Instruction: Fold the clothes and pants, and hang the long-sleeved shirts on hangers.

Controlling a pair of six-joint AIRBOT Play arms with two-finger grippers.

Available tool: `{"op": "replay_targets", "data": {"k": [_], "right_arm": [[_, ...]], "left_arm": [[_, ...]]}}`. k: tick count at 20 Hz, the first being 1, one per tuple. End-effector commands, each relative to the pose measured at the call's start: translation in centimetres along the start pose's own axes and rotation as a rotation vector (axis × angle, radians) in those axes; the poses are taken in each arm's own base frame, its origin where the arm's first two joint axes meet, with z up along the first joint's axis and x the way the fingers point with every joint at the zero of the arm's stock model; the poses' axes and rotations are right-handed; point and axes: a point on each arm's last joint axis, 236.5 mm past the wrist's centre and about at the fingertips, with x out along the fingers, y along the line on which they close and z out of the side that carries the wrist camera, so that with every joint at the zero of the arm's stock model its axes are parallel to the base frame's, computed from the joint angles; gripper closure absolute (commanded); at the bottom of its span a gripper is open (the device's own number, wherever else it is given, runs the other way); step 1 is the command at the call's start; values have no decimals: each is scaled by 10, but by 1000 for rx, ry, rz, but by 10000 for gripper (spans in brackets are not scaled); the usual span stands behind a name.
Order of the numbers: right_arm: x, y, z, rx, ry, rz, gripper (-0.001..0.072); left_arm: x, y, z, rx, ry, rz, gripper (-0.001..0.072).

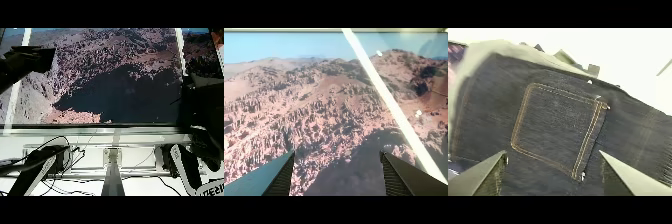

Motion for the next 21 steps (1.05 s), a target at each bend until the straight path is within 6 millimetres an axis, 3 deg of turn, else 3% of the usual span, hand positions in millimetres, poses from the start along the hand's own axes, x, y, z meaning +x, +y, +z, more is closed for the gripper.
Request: {"op": "replay_targets", "data": {"k": [1, 2, 3, 4, 7, 10, 12, 14, 18, 21], "right_arm": [[14, 8, -18, -215, 102, 3, 105], [18, 23, -26, -250, 139, 59, 231], [18, 46, -36, -278, 175, 151, 567], [14, 72, -43, -315, 190, 263, 672], [-25, 139, -55, -401, 137, 561, 673], [-80, 175, -71, -502, 51, 789, 673], [-107, 175, -79, -561, -4, 862, 673], [-122, 166, -82, -587, -46, 889, 673], [-133, 146, -85, -581, -64, 902, 672], [-135, 144, -87, -581, -62, 909, 672]], "left_arm": [[0, -4, 0, 3, 0, -9, 98], [0, -4, 0, 3, 0, -9, 98], [0, -4, 0, 3, 0, -9, 98], [0, -4, 0, 3, 0, -9, 98], [0, -4, 0, 3, 0, -9, 98], [0, -4, 0, 3, 0, -9, 98], [0, -4, 0, 3, 0, -9, 98], [0, -4, 0, 3, 0, -9, 98], [0, -4, 0, 3, 0, -9, 98], [0, -4, 0, 3, 0, -9, 98]]}}
